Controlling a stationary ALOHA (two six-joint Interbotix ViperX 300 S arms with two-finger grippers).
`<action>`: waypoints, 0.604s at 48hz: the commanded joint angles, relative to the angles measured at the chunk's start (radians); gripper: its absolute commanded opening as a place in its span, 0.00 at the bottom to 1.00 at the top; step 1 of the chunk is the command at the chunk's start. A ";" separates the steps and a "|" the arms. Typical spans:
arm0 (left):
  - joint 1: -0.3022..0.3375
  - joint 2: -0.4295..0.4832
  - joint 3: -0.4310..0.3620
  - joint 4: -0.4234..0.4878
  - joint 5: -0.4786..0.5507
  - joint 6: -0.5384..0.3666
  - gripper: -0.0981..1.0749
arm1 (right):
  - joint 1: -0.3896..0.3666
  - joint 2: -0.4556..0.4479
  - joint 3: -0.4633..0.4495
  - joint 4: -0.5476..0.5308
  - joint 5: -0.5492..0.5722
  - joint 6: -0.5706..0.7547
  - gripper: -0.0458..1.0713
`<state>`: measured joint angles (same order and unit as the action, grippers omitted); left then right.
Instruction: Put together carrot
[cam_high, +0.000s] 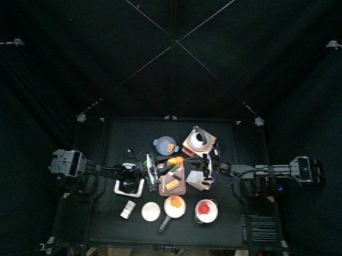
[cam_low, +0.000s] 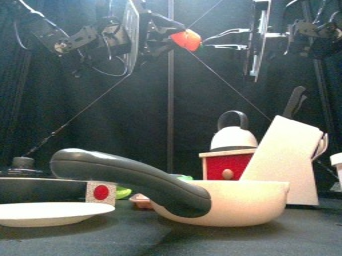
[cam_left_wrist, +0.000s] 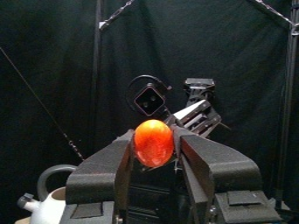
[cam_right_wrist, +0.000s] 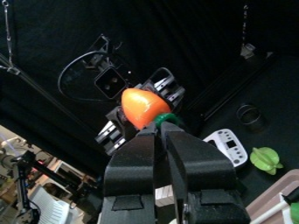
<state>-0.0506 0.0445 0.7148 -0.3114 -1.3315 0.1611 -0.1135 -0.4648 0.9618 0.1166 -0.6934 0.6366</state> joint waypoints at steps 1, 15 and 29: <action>0.002 -0.011 -0.025 -0.002 -0.009 0.000 0.63 | 0.002 -0.006 -0.020 0.000 -0.009 -0.002 0.41; 0.002 -0.014 -0.025 -0.002 -0.009 0.002 0.63 | 0.003 0.005 -0.020 0.000 -0.009 -0.002 0.41; 0.003 -0.011 -0.025 0.000 -0.009 0.000 0.63 | 0.005 0.011 -0.028 0.000 -0.009 -0.003 0.41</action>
<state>-0.0506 0.0445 0.7148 -0.3129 -1.3330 0.1611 -0.1120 -0.4495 0.9603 0.1166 -0.6964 0.6351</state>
